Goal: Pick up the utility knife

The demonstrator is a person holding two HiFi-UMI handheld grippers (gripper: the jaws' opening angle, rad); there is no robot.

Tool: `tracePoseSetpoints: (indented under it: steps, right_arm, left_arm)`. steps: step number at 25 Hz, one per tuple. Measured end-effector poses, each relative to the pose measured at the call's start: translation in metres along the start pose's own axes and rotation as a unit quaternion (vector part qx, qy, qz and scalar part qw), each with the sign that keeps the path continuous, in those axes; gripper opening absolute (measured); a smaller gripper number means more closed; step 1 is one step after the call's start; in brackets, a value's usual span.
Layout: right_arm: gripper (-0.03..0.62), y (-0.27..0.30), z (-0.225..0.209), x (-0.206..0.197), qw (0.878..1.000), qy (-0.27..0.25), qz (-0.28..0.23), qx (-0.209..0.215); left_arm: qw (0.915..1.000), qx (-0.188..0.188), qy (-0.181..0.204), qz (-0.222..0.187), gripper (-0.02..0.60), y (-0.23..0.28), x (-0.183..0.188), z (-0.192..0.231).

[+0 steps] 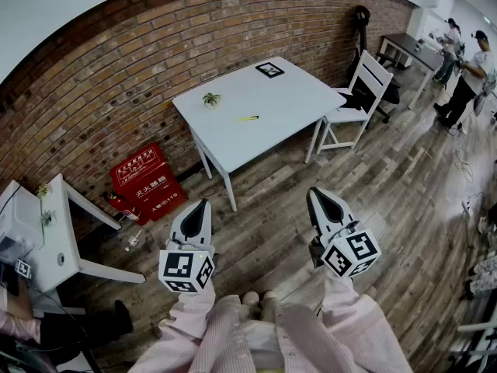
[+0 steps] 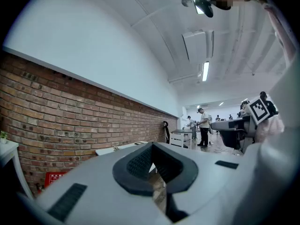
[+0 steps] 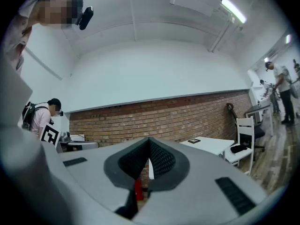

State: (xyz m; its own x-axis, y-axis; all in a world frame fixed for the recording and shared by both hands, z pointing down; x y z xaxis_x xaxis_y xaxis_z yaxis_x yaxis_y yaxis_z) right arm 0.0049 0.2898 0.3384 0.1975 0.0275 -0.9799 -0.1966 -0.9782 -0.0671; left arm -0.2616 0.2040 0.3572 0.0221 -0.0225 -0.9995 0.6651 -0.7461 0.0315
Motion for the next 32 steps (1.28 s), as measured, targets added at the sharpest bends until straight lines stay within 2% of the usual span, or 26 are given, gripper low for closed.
tracePoseSetpoints:
  steps: [14,19,22,32]
  right_arm:
    - [0.003,-0.017,-0.034,0.005,1.000,0.000,-0.001,0.004]
    - [0.003,-0.017,-0.044,0.001,0.999,-0.027,0.015,0.006]
    - [0.005,-0.021,-0.050,-0.003,1.000,-0.025,0.017,0.008]
    - [0.102,-0.017,-0.067,-0.009,1.000,-0.009,0.019,0.006]
  left_arm:
    - [0.9999,0.006,-0.011,0.005,-0.008,0.009,0.000,-0.037]
    - [0.9999,0.007,-0.015,0.003,-0.008,0.015,-0.002,-0.047]
    - [0.9998,0.009,-0.017,0.005,-0.008,0.017,-0.006,-0.054]
    - [0.9996,0.014,-0.022,0.012,-0.008,0.028,-0.013,-0.059]
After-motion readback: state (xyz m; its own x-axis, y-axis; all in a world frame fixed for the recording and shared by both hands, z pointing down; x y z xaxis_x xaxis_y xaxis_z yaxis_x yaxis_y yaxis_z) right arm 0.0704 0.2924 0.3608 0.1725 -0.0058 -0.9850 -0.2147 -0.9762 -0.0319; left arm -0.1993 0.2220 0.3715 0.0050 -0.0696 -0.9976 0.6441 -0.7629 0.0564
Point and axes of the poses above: the fingertips, and each gripper's own axes: y forward along the fingers, z to its left, x out of its top, the point moved 5 cm from there along -y, backward along the fingers, and after that the axes turned 2 degrees about y, right-handed, at the moved point
